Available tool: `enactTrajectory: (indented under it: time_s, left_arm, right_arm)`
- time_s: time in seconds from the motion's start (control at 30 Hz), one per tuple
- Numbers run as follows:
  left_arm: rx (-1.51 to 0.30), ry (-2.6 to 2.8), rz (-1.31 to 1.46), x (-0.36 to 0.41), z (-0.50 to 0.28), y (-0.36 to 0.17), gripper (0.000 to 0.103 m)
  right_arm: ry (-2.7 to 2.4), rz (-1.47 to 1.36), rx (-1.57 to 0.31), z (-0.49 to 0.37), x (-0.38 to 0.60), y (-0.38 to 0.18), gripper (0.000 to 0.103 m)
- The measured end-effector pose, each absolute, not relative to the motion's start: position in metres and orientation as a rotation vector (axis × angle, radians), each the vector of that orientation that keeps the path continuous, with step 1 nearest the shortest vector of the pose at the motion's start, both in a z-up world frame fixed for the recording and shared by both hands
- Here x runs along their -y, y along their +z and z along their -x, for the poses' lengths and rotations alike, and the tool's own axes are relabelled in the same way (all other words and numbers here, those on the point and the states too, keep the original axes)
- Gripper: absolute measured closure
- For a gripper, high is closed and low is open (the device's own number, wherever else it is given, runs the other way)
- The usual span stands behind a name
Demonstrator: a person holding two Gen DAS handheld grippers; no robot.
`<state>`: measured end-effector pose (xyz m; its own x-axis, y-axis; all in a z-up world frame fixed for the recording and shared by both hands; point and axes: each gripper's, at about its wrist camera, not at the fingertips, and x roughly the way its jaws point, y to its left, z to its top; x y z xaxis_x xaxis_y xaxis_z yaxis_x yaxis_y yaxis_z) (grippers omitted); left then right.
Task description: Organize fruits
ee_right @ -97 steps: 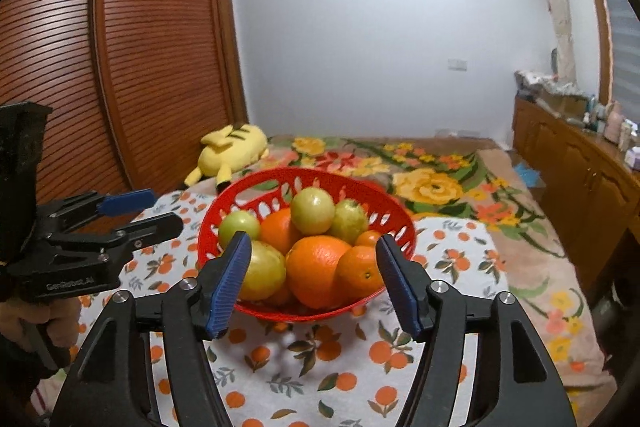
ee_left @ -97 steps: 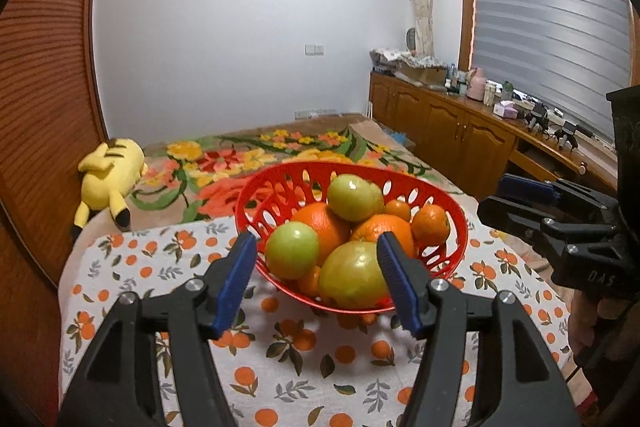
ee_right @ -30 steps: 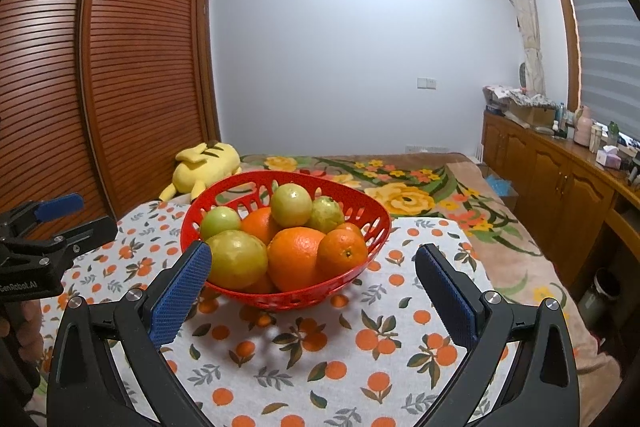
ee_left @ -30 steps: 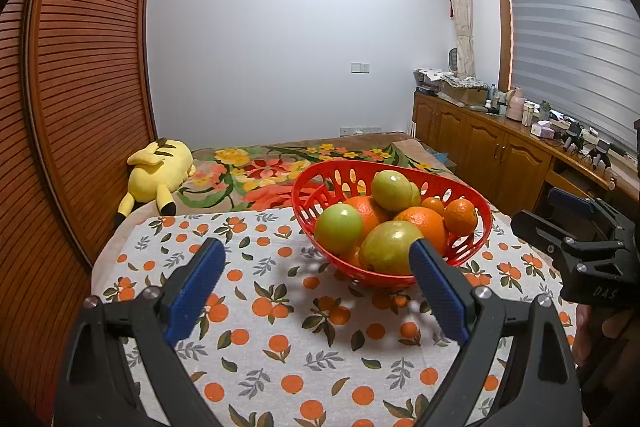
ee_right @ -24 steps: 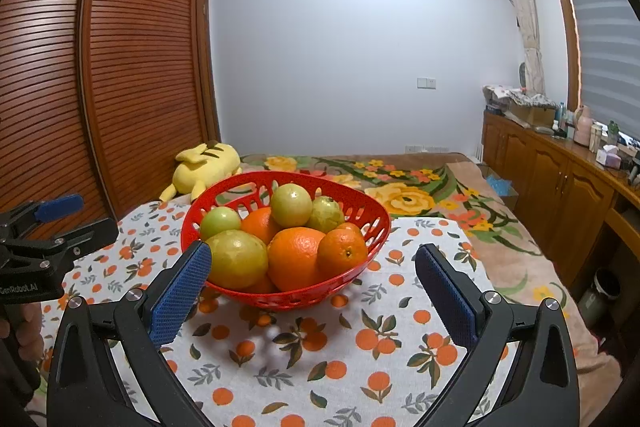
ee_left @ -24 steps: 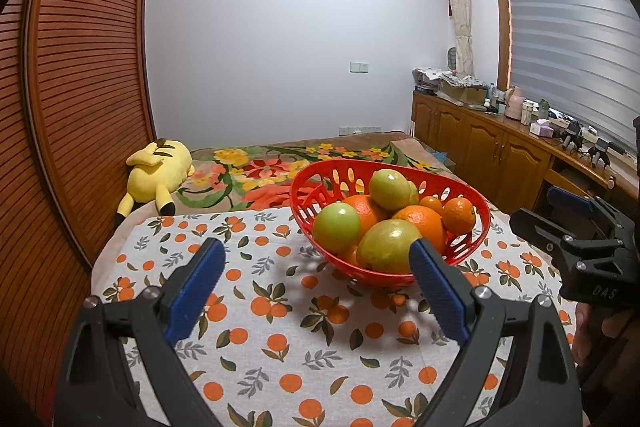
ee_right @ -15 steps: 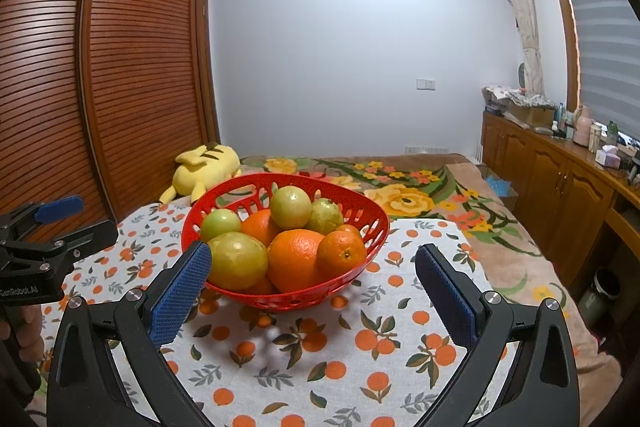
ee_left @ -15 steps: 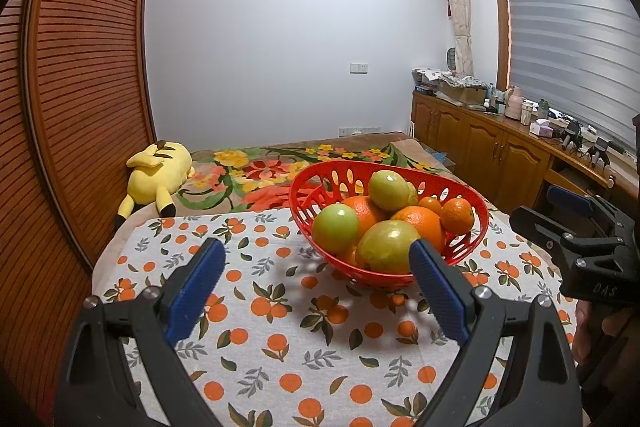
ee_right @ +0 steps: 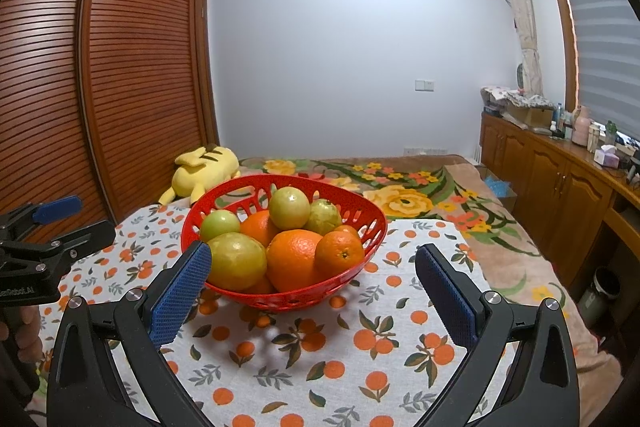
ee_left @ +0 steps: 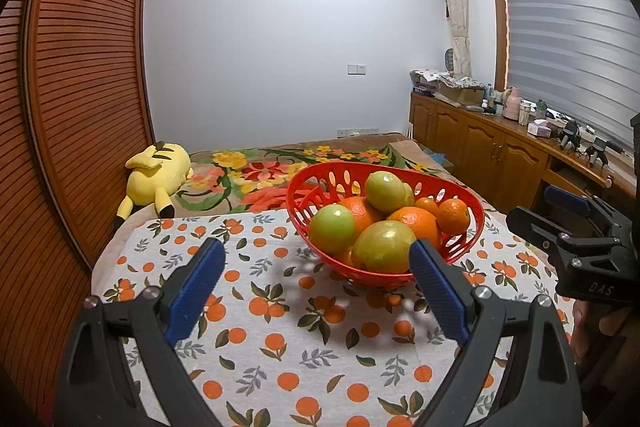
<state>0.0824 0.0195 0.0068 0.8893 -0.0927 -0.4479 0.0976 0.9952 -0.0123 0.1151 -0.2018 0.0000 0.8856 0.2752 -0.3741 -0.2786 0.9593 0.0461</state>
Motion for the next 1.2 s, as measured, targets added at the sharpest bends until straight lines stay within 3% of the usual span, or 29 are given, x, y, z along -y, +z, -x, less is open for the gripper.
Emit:
enactTrajectory:
  time_s: [1.2]
  left_arm:
    - [-0.45,-0.108,-0.015,-0.0168,-0.0773,0.012,0.009]
  right_arm:
    - [0.283,-0.001,-0.388,-0.115,0.2066,0.0032,0.0]
